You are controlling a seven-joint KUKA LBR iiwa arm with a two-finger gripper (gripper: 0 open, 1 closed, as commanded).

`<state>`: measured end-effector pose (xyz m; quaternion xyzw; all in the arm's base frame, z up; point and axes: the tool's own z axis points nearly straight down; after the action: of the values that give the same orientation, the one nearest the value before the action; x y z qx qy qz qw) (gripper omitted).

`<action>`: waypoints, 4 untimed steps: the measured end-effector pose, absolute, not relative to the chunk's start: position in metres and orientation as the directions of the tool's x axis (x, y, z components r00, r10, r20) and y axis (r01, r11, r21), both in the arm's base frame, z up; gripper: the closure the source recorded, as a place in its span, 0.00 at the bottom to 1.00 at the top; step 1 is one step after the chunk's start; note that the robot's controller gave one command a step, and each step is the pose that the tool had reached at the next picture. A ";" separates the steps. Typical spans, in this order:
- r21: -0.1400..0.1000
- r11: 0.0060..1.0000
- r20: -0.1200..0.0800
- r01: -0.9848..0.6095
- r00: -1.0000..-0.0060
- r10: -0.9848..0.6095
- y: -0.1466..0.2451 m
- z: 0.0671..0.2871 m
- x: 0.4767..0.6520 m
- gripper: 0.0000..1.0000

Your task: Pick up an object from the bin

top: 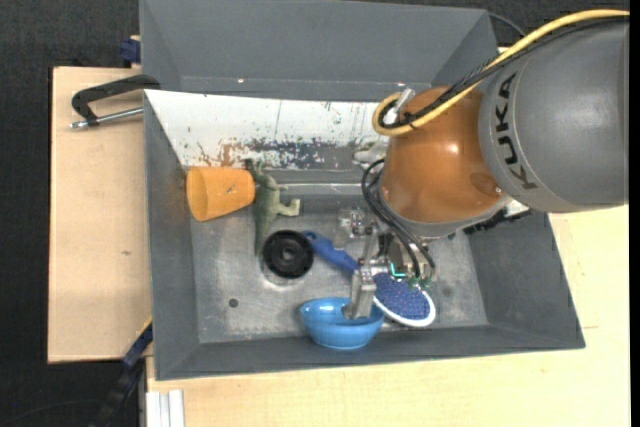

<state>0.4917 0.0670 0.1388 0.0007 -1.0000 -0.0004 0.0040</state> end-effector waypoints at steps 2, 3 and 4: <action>0.003 0.980 -0.004 0.200 -0.980 0.200 0.084 0.071 0.545 1.00; 0.006 0.983 -0.015 0.183 -0.983 0.183 0.080 0.244 0.554 1.00; -0.002 0.977 0.006 0.213 -0.977 0.213 0.041 0.146 0.559 1.00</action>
Offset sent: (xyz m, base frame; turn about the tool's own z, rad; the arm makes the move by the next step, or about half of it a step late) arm 0.0521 0.0165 -0.0688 0.2031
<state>0.5591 0.0406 0.1465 -0.1072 -0.9942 0.0007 0.0031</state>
